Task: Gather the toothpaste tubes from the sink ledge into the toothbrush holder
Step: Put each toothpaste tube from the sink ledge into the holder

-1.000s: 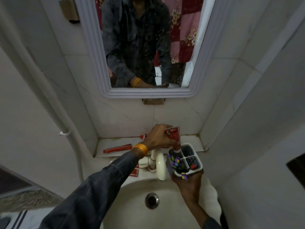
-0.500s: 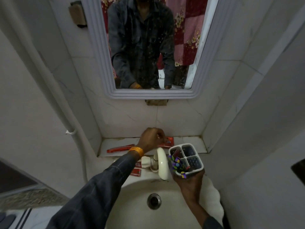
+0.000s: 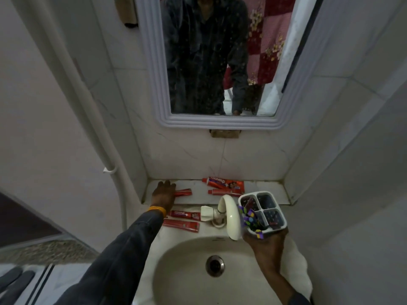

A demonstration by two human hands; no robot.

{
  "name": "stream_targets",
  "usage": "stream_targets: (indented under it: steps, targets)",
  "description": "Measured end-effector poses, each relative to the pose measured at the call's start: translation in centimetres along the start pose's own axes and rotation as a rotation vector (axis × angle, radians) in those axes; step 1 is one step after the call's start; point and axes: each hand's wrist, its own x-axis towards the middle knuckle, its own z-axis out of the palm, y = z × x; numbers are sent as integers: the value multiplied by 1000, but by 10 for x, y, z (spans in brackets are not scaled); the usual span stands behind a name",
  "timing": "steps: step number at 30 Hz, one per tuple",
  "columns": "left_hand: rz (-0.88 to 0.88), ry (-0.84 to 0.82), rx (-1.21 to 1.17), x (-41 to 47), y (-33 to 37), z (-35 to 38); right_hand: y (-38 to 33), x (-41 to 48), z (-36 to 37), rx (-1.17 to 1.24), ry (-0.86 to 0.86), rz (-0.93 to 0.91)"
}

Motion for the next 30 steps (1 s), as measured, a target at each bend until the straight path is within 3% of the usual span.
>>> stream_targets:
  steps: [3,8,11,14,18,23,27,30]
  targets:
    - [-3,-29,-5,8,0,-4,-3,-5,4,12,-35,-18]
    - [-71,159,-477,6,41,-37,-2,-4,0,29,-54,-35]
    - [161,79,-755,-4,80,-71,-7,-5,0,51,-73,-22]
    - [374,-36,-745,-11,124,-92,-8,-4,-1,67,-83,-6]
    - [532,-103,-665,-13,164,-86,-7,-4,-1,66,-60,21]
    - [549,-130,-475,-7,172,-71,-8,-1,-2,76,-79,32]
    - [515,-145,-590,-1,165,-77,-11,-3,-3,82,-72,42]
    - [420,-56,-568,13,151,-75,-14,-5,-3,99,-71,56]
